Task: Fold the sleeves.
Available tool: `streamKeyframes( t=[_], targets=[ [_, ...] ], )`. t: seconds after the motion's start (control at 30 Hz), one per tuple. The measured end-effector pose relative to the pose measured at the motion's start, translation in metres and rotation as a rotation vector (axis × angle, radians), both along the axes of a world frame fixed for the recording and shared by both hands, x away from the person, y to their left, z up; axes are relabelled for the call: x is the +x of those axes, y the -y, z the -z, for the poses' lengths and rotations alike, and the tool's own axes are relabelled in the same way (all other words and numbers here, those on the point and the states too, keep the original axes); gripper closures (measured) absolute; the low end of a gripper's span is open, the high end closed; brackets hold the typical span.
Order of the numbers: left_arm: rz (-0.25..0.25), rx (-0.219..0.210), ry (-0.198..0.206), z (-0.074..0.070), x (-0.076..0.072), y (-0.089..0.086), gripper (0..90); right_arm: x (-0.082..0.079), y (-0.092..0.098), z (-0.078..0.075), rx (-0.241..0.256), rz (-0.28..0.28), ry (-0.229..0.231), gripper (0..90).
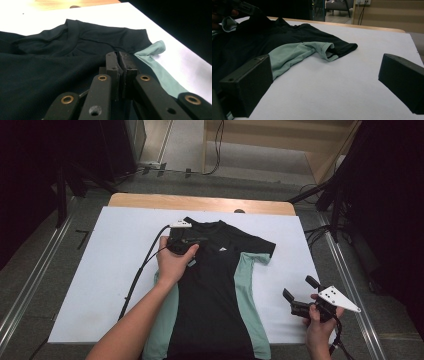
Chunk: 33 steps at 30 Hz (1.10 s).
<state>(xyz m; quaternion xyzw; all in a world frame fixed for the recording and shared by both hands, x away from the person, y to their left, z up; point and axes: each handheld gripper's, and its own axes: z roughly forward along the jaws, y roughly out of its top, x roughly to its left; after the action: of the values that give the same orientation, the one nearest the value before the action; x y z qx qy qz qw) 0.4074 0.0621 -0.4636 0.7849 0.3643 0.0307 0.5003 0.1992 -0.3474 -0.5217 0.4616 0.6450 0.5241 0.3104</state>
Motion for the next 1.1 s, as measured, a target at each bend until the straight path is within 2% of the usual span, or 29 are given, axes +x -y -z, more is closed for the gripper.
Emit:
streamKeyframes(
  t=[0.1, 0.2, 0.3, 0.33, 0.47, 0.87, 1.0, 1.07, 1.1],
  targets=[
    [0.019, -0.052, 0.009, -0.003, -0.002, -0.003, 82.2, 0.000, 0.000, 0.000, 0.001, 0.000, -0.001, 0.0],
    [0.034, -0.071, 0.035, -0.010, -0.007, -0.006, 59.9, 0.000, 0.000, 0.000, 0.000, 0.002, -0.001, 0.0],
    [0.035, -0.074, 0.070, -0.019, -0.013, -0.009, 43.1, 0.000, 0.000, 0.000, -0.001, 0.002, -0.002, 0.0],
    [0.037, -0.075, 0.078, -0.022, -0.015, -0.011, 40.1, 0.000, 0.000, 0.000, -0.001, 0.003, -0.002, 0.0],
    [0.051, -0.083, 0.105, -0.030, -0.021, -0.018, 33.8, 0.000, 0.000, 0.000, -0.001, 0.003, -0.001, 0.0],
    [0.013, -0.104, 0.152, -0.030, -0.037, -0.053, 23.0, 0.000, -0.001, 0.000, -0.001, 0.003, -0.001, 0.0],
    [-0.002, -0.101, 0.170, -0.031, -0.044, -0.063, 11.5, 0.000, -0.001, 0.000, -0.008, 0.005, -0.001, 0.0],
    [-0.008, -0.105, 0.185, -0.031, -0.048, -0.071, 10.6, 0.000, -0.001, 0.000, -0.010, 0.005, 0.000, 0.0],
    [-0.015, -0.106, 0.190, -0.032, -0.050, -0.074, 6.8, 0.000, -0.001, 0.000, -0.011, 0.005, -0.001, 0.0]
  ],
)
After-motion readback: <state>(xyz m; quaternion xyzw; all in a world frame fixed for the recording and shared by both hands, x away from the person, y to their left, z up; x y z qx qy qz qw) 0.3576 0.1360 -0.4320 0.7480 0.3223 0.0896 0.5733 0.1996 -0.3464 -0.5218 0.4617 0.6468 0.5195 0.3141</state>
